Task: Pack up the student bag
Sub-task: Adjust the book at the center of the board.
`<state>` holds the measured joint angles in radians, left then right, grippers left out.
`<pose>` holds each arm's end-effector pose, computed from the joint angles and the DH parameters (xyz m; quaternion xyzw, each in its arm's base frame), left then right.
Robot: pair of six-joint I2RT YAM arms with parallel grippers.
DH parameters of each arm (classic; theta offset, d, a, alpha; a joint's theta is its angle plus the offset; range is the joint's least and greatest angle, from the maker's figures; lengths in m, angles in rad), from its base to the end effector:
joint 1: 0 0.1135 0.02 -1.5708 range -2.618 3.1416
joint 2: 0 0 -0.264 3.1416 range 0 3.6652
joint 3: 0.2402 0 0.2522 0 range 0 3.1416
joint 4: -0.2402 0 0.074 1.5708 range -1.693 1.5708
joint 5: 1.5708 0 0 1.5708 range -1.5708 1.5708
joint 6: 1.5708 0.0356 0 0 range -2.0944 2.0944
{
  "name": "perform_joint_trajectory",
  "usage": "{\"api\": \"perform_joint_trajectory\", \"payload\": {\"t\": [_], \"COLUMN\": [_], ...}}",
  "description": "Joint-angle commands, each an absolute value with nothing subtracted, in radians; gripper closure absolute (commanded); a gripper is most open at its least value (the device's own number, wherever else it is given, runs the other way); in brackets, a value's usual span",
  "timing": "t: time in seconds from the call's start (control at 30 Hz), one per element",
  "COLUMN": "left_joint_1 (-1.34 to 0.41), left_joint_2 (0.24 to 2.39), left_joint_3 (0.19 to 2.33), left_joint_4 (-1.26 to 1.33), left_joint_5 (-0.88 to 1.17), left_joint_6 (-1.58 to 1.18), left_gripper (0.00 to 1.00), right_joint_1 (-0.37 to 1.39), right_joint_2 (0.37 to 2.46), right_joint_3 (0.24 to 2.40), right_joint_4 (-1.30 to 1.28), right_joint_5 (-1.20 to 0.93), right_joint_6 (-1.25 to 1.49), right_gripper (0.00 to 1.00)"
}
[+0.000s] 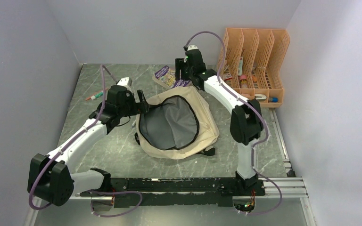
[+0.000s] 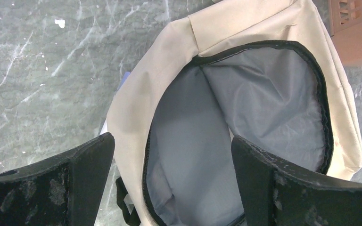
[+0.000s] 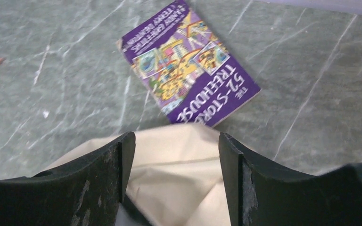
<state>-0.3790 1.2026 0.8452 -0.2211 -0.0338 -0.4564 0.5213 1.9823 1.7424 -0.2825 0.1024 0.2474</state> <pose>0.2487 -0.0977 0.2704 -0.0421 0.8783 -0.1795 0.4411 0.4117 0.2322 0.3009 -0.0927 0.8600 0.1464 0.4800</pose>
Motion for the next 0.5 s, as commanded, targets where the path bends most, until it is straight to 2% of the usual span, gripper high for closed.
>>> {"api": "perform_joint_trajectory", "payload": {"t": [0.0, 0.47], "left_joint_1": [-0.402, -0.424], "left_joint_2": [1.176, 1.198], "left_joint_3": [0.848, 0.884], "left_joint_4": [-0.187, -0.251], "left_joint_5": [-0.074, -0.141], "left_joint_6": [-0.452, -0.468], "left_gripper": [0.02, 0.03], "right_joint_1": [0.443, 0.308], "right_joint_2": [2.119, 2.510], "right_joint_3": [1.875, 2.209], "right_joint_4": [-0.295, -0.317], "right_joint_5": [0.018, -0.289], "right_joint_6": [0.246, 0.220], "right_gripper": [0.31, 0.29]}}
